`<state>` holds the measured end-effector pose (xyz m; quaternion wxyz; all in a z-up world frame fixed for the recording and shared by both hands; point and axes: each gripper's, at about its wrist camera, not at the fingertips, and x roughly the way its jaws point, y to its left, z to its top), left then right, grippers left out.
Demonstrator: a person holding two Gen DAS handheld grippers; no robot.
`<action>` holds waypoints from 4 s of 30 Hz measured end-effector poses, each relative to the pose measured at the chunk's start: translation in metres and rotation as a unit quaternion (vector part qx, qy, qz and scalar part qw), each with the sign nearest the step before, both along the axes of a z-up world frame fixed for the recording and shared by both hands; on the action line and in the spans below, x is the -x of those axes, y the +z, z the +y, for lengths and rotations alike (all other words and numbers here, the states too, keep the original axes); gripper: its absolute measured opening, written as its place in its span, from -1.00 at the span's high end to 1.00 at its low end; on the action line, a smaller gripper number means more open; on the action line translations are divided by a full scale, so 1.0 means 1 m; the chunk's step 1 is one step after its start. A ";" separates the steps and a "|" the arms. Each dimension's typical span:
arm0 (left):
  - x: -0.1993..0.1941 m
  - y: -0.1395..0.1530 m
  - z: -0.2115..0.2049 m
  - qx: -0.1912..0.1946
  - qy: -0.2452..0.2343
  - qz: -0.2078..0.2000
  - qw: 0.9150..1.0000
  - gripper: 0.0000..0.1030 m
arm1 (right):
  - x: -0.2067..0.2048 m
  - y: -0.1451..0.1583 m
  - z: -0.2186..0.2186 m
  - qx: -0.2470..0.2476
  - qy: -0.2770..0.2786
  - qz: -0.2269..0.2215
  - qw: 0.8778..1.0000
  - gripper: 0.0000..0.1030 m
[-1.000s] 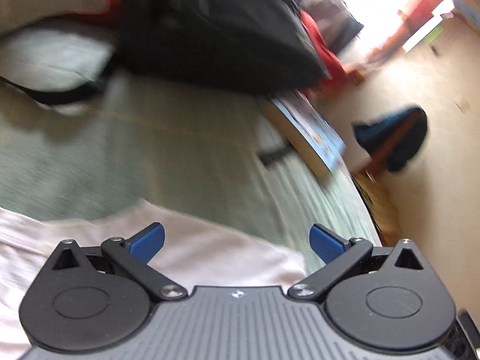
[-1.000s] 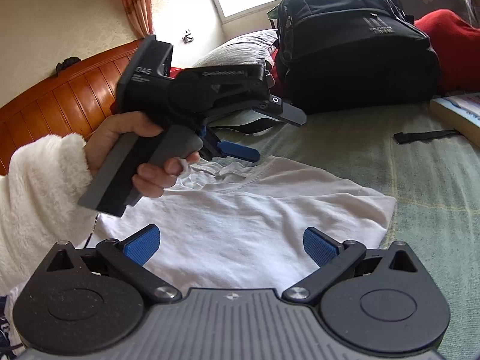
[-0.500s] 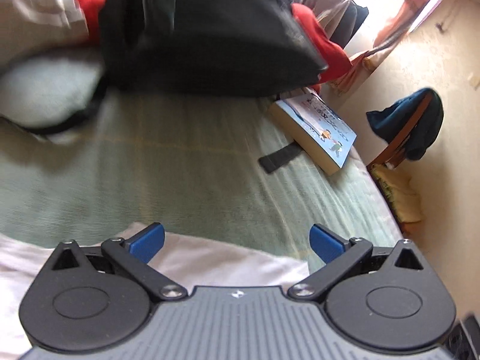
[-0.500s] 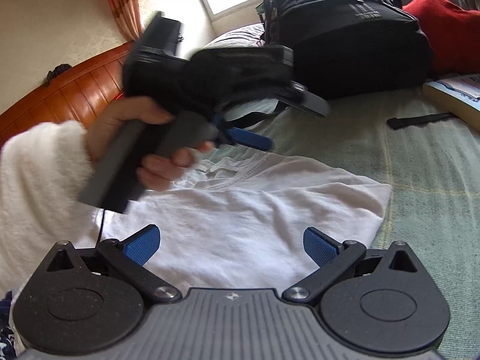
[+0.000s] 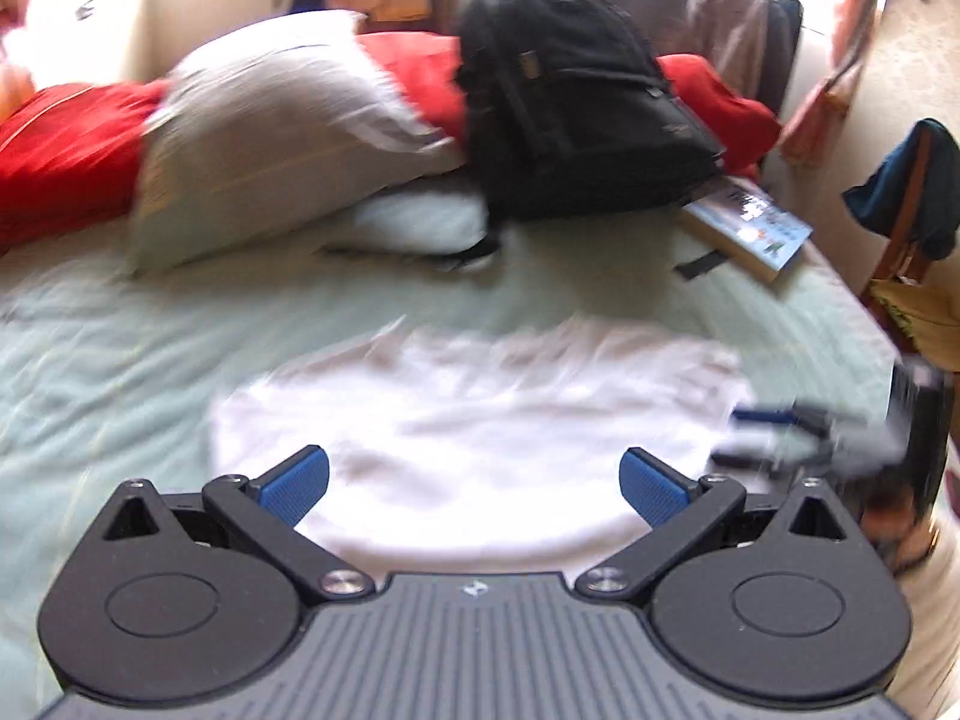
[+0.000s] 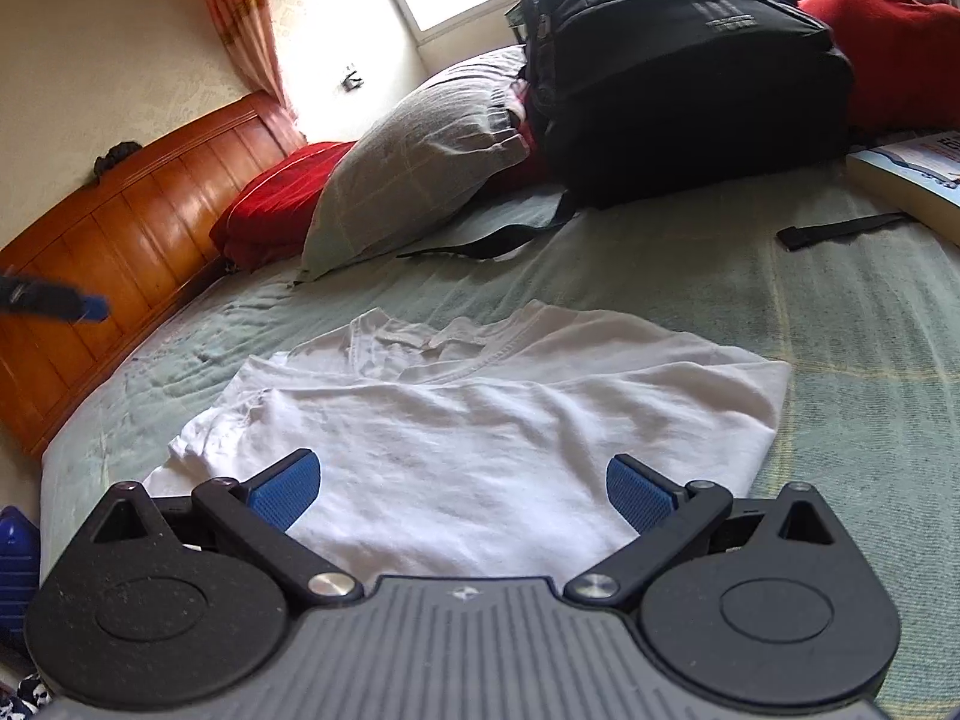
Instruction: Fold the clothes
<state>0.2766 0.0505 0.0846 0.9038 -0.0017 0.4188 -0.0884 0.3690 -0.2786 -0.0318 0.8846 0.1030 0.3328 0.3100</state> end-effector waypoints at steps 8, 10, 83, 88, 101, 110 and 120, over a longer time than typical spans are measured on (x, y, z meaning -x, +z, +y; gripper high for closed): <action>0.097 -0.082 0.038 -0.078 -0.016 -0.018 0.997 -0.98 | 0.044 0.033 0.032 0.082 0.026 -0.024 0.996 -1.00; 0.105 -0.096 0.040 -0.080 -0.034 -0.025 0.996 -0.98 | 0.066 0.039 0.035 0.101 0.029 -0.024 0.994 -1.00; 0.288 -0.140 0.004 -0.037 0.014 -0.115 0.993 -0.99 | 0.328 -0.030 0.062 0.204 -0.001 -0.079 0.976 -1.00; 0.290 -0.139 0.002 -0.038 0.011 -0.120 0.992 -0.99 | 0.318 -0.026 0.049 0.176 -0.031 -0.071 0.981 -1.00; 0.295 -0.136 0.001 -0.034 0.019 -0.129 0.991 -0.99 | 0.306 -0.035 0.012 0.140 -0.052 -0.041 0.988 -1.00; 0.296 -0.137 -0.001 -0.033 0.017 -0.130 0.991 -0.99 | 0.308 -0.026 0.024 0.131 -0.046 -0.043 0.989 -1.00; 0.295 -0.135 -0.006 -0.071 -0.009 -0.150 0.986 -0.99 | 0.334 -0.011 0.021 0.218 -0.049 -0.127 0.967 -1.00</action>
